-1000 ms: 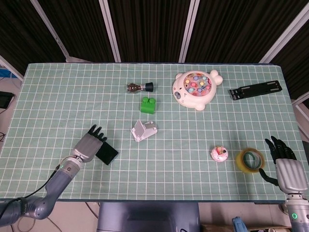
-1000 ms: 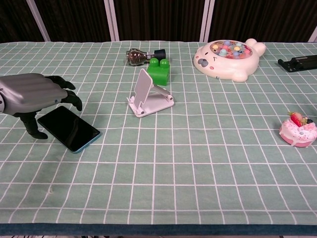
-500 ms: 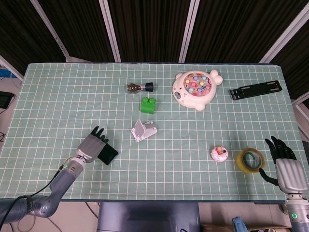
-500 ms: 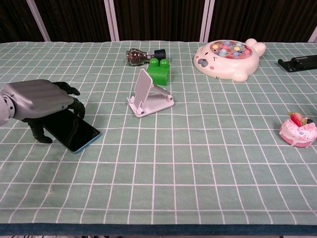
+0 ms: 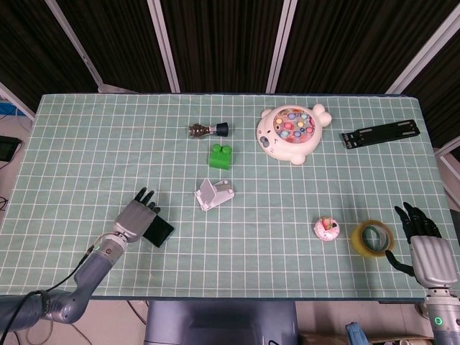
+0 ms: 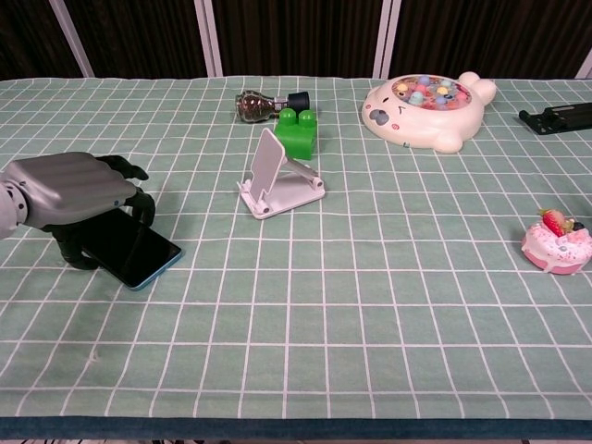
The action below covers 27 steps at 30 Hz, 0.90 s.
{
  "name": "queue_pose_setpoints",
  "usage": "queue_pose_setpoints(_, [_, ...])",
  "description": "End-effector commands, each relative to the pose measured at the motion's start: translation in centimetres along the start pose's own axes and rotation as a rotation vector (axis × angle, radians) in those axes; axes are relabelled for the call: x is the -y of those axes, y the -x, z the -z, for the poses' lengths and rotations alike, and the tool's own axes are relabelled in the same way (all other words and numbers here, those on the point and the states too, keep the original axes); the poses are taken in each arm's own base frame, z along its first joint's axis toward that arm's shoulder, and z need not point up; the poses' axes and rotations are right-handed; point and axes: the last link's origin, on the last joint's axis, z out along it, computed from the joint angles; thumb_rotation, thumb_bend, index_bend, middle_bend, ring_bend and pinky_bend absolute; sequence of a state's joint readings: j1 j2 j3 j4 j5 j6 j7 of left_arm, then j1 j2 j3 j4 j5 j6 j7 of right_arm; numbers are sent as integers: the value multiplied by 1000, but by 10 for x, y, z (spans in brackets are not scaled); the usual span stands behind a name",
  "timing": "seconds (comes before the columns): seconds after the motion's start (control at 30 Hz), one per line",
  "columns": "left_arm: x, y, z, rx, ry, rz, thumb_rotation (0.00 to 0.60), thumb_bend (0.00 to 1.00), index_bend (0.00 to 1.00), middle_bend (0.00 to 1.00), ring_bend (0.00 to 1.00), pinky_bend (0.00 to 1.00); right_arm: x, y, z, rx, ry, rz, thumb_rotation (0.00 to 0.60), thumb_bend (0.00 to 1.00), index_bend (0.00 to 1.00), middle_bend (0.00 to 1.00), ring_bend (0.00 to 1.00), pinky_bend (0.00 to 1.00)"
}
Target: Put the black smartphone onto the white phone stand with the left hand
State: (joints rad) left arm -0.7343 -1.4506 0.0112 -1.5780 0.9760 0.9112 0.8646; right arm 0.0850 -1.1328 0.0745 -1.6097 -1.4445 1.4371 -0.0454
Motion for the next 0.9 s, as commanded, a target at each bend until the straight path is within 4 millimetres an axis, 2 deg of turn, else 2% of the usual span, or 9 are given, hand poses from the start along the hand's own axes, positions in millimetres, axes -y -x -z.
queue_pose_setpoints(0.03, [-1,0,0,-6,1,1,600,169,395,412,7,0,0,0,0,-1,-1,0,600,362,68,0,0,151])
queue_pose_setpoints(0.1, [-2,-2,0,-21,0,10,600,192,478,506,51,0,0,-1,0,-1,-1,0,600,362,68,0,0,151])
queue_pose_setpoints(0.17, [-1,-3,0,-38,-1,18,600,200,527,557,84,0,0,-1,0,0,-1,0,600,362,67,0,0,151])
queue_pose_setpoints(0.27, [0,-5,0,-61,-5,30,600,225,558,588,102,0,0,0,0,0,0,1,600,362,67,0,0,151])
queue_pose_setpoints(0.63, [7,-26,-2,-161,-60,173,600,235,568,598,110,0,0,0,0,0,1,2,600,362,67,0,0,151])
queue_pose_setpoints(0.9, [-7,-55,-10,-277,-129,504,600,254,565,597,111,0,0,0,0,0,1,1,600,362,67,0,0,151])
